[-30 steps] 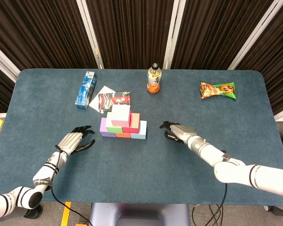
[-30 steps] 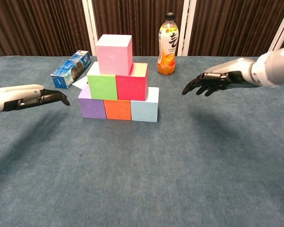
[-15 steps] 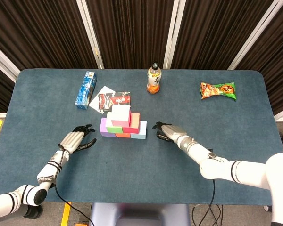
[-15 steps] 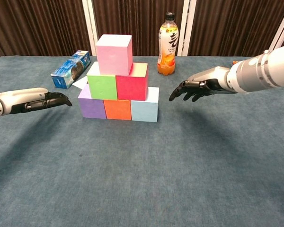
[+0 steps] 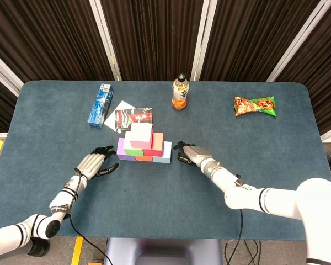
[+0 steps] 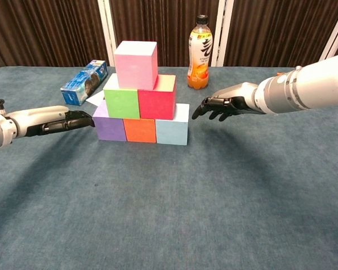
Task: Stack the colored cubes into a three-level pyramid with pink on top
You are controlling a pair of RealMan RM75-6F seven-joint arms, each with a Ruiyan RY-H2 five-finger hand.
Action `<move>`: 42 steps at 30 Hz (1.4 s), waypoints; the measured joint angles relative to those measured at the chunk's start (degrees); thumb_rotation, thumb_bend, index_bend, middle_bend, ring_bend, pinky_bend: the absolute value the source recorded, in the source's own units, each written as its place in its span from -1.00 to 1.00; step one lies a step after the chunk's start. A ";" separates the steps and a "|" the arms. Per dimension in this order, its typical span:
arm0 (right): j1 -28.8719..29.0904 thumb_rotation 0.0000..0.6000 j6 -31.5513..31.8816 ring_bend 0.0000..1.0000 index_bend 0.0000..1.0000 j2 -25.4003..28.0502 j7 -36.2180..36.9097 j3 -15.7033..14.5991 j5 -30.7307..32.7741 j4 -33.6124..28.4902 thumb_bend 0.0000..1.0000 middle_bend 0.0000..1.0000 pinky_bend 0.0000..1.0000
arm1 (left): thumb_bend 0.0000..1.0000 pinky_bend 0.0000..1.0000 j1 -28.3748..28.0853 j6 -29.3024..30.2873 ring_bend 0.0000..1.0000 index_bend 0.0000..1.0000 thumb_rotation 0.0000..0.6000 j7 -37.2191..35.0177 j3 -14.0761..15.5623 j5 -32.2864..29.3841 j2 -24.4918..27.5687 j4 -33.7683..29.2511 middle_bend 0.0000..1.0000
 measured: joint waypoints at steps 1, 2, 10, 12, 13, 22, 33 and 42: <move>0.00 -1.00 -0.01 -1.00 -0.56 -0.09 0.02 0.06 0.02 0.06 0.60 -1.00 -1.00 | -0.40 -1.00 -0.09 -0.11 -1.00 -0.67 -1.00 0.05 -0.08 0.07 -0.18 0.06 -1.00; -0.02 -1.00 -0.01 -1.00 -0.56 -0.16 0.03 0.16 0.00 0.04 0.59 -1.00 -1.00 | -0.40 -1.00 -0.14 -0.16 -1.00 -0.67 -1.00 0.09 -0.15 0.11 -0.31 0.11 -1.00; -0.04 -1.00 0.37 -1.00 -0.58 -0.87 -0.23 0.58 0.22 0.21 0.60 -1.00 -1.00 | -0.40 -1.00 -0.46 -0.68 -1.00 -0.67 -1.00 0.45 -0.54 0.29 -1.03 0.15 -1.00; 0.02 -1.00 0.43 -1.00 -0.58 -1.12 -0.34 0.68 0.33 0.30 0.60 -1.00 -1.00 | -0.40 -1.00 -0.53 -0.76 -1.00 -0.67 -1.00 0.51 -0.63 0.33 -1.17 0.09 -1.00; 0.04 -1.00 0.49 -1.00 -0.58 -1.22 -0.38 0.72 0.36 0.34 0.60 -1.00 -1.00 | -0.41 -1.00 -0.57 -0.80 -1.00 -0.67 -1.00 0.59 -0.67 0.36 -1.25 0.07 -1.00; 0.17 -1.00 0.36 -1.00 -0.58 -1.59 -0.69 0.97 0.80 0.50 0.60 -1.00 -1.00 | -0.41 -1.00 -0.80 -1.21 -1.00 -0.67 -1.00 0.82 -1.01 0.18 -1.54 -0.18 -1.00; 0.10 -1.00 0.63 -1.00 -0.59 -0.34 -1.33 0.34 1.54 -0.20 0.62 -1.00 -1.00 | -0.40 -1.00 -0.52 -1.17 -1.00 -0.69 -1.00 1.32 -0.99 -0.30 -1.54 0.13 -1.00; -0.12 -1.00 0.94 -1.00 -0.60 1.33 -1.84 -0.21 2.00 -1.44 0.62 -1.00 -1.00 | -0.41 -1.00 0.14 -0.45 -1.00 -0.69 -1.00 1.79 -1.00 -0.72 -0.76 -0.53 -1.00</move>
